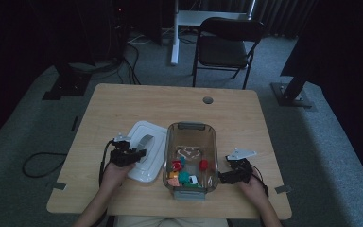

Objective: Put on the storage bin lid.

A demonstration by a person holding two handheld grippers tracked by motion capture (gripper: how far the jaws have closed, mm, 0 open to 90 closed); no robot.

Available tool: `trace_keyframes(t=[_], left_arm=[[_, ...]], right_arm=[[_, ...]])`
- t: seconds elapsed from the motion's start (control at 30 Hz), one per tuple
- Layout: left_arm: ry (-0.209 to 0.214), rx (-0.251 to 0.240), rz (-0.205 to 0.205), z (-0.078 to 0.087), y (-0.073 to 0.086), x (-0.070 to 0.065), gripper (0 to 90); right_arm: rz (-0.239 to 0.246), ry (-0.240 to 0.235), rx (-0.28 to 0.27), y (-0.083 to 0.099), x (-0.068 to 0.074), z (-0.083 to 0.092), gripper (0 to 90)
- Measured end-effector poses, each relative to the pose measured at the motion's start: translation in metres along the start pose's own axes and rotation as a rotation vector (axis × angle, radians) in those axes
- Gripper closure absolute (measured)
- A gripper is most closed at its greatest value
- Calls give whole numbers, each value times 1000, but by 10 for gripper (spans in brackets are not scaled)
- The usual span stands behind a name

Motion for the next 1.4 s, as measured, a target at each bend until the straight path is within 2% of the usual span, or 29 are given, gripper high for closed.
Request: trace_keyframes(t=[0.1,0.17,0.23,0.47,0.5,0.6,0.7,0.83,0.93,1.0,1.13,1.17,1.27,1.4], left_arm=[[1,-15,13,4,-2,4,683],[-2,-24,18,8,-4,7,683],[-5,-31,20,13,-5,9,683],[-9,-58,34,27,-7,17,683],[-11,-70,42,32,-10,21,683],[-9,-80,54,38,-13,27,683],[0,-115,73,56,-21,34,683],[2,-168,71,80,-32,35,683],[22,-202,58,99,-40,31,683],[54,-220,47,110,-46,25,683],[62,-248,12,127,-56,13,683],[62,-248,12,127,-56,13,683],[81,-263,-22,133,-62,-4,683],[124,-252,-50,132,-64,-20,683]], right_arm=[[22,4,-15,-5,6,4,129],[30,-19,-22,-8,12,5,131],[44,-7,-17,-8,14,4,131],[32,-32,-14,-4,19,3,133],[46,-47,-11,-3,23,1,133],[67,-49,-11,-5,29,-1,133],[76,-61,-15,-7,35,-4,133],[107,-62,-14,-12,42,-8,133],[121,-52,-17,-18,46,-13,132],[119,-69,-21,-22,50,-17,131],[134,-88,-16,-30,59,-25,131],[134,-88,-16,-30,59,-25,131],[144,-99,-24,-40,71,-32,131],[146,-105,-26,-51,82,-42,129]])
Point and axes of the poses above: each handheld gripper's, and its own axes: z roughly backward along the jaws, y roughly out of its underside, x roughly to its left, the point moved 9 cm from there along -z, roughly forward along the jaws, and after that the axes turned 6 degrees about x, right-handed, at the moved point
